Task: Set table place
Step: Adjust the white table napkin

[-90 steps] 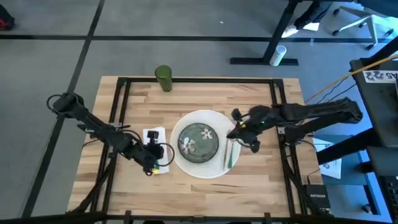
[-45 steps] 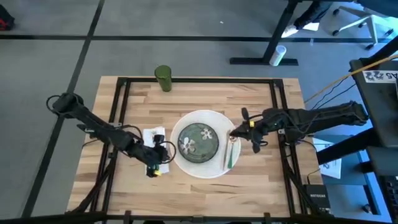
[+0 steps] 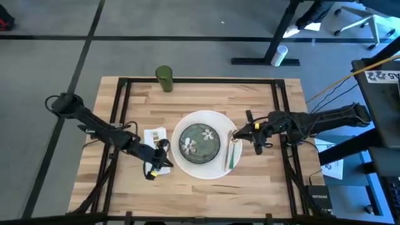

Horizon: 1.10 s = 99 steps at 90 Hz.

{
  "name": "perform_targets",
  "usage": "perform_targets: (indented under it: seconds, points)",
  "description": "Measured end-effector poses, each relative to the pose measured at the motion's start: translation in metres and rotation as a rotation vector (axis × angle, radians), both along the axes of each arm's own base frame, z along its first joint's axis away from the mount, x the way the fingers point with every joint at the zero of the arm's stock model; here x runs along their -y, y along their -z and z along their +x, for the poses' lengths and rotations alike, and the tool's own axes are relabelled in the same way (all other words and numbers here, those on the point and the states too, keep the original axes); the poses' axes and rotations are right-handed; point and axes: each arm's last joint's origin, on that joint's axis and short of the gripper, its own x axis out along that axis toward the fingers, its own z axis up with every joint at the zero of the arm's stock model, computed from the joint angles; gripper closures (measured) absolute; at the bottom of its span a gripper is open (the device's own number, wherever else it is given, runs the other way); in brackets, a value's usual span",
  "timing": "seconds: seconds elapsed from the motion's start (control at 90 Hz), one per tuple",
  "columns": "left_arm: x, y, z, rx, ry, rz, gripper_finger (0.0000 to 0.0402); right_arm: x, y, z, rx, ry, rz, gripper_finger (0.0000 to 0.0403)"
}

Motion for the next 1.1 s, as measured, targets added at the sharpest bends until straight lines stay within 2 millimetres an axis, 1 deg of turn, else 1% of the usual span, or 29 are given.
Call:
perform_targets:
  seconds: [0.067, 0.222, 0.356, 0.467, 0.589, 0.744, 0.867, 1.1]
  points:
    - [-0.006, -0.002, -0.006, 0.047, 0.000, -0.015, 0.0401, 0.000, 0.003, -0.004, -0.001, 0.000, 0.000, 0.0403]
    - [-0.021, -0.007, -0.022, 0.165, -0.018, -0.040, 0.0401, 0.002, 0.002, -0.014, 0.068, -0.001, 0.006, 0.0403]
    - [-0.032, -0.005, -0.034, 0.204, -0.039, -0.082, 0.0401, 0.003, 0.007, -0.025, 0.122, -0.006, -0.005, 0.0403]
    - [-0.037, -0.003, -0.041, 0.233, -0.002, -0.126, 0.0401, 0.004, 0.010, -0.033, 0.178, -0.006, 0.001, 0.0403]
    - [-0.041, -0.001, -0.045, 0.240, 0.029, -0.154, 0.0401, 0.005, 0.017, -0.042, 0.211, -0.003, 0.004, 0.0403]
    - [-0.053, 0.014, -0.049, 0.165, -0.041, -0.174, 0.0401, 0.007, 0.024, -0.051, 0.242, 0.014, 0.005, 0.0403]
    - [-0.061, 0.025, -0.052, 0.102, -0.082, -0.197, 0.0401, 0.007, 0.025, -0.058, 0.281, 0.015, 0.011, 0.0403]
    - [-0.071, 0.021, -0.048, 0.138, -0.034, -0.211, 0.0401, 0.008, 0.029, -0.066, 0.319, 0.020, 0.015, 0.0403]
